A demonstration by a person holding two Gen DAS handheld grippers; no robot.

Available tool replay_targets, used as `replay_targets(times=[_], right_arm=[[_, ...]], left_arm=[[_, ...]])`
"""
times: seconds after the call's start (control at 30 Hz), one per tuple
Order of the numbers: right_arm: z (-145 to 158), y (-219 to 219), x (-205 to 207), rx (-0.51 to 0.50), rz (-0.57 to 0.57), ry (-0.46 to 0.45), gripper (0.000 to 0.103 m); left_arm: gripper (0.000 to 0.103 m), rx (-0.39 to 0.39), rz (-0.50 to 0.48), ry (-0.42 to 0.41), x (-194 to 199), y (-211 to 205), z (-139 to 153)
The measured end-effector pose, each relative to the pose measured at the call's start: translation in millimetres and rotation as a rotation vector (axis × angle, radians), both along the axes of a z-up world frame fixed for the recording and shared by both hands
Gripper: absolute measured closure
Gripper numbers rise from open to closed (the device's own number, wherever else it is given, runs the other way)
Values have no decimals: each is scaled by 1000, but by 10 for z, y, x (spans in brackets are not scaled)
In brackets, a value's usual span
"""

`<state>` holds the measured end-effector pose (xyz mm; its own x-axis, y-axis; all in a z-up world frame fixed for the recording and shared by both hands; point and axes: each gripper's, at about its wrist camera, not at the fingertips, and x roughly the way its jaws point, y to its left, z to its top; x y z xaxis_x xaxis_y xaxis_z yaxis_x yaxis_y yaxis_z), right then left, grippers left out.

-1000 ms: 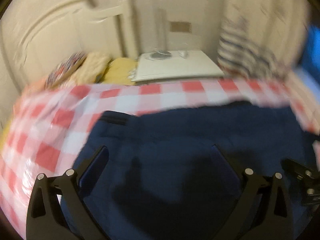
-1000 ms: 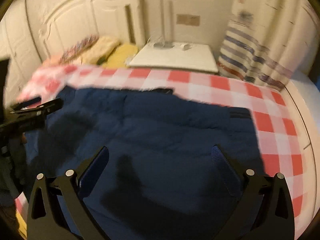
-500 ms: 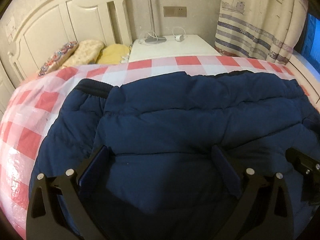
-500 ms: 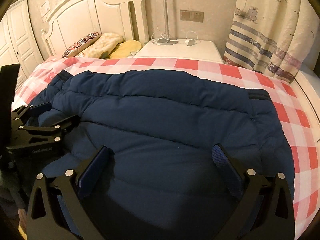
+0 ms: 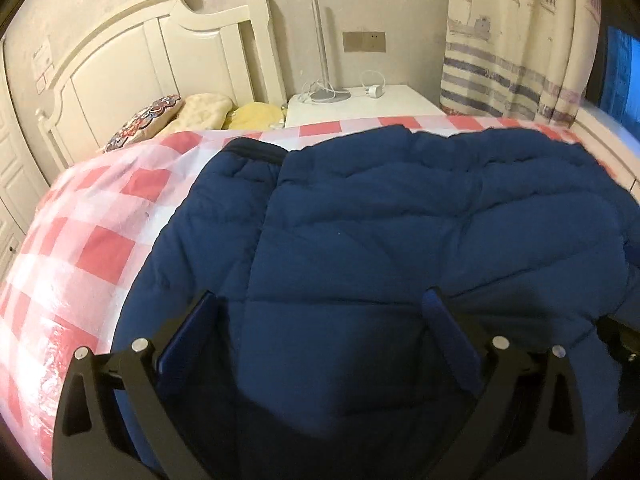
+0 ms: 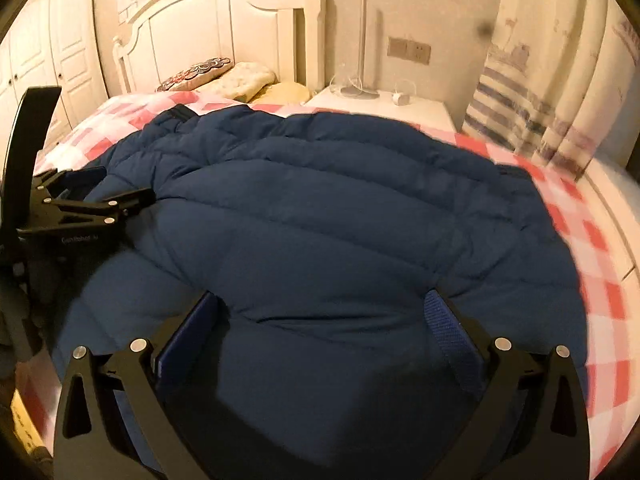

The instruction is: Fold large clothes

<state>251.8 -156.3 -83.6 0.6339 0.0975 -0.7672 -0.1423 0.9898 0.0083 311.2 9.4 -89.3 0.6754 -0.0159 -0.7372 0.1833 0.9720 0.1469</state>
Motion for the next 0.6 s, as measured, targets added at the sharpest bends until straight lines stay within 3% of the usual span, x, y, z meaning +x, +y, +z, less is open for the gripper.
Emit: replay_targets(times=[0.1,0.23,0.33,0.43,0.53,0.6], right_arm=[[99,34,-46,-26,-38,41,5],[185,-7,-304,21,-42,3,5],[56,-6,-399,-7,-24,10,4],[-23,-30,-383,9,0,0,4],[52,11,-397,-24,-28,29,5],[131,34,-483,-21,-35,28,5]], left_arm=[[2,-3,33,23,-39,56,69],[2,-92,76,-5,-414,257,264],[2,-17,114,28,-530,353,63],[2,-30,72,-32,-621,406,-35],[2,-4,103,-5,-640,373,20],[3,-48,114,-7,-771,375,150]])
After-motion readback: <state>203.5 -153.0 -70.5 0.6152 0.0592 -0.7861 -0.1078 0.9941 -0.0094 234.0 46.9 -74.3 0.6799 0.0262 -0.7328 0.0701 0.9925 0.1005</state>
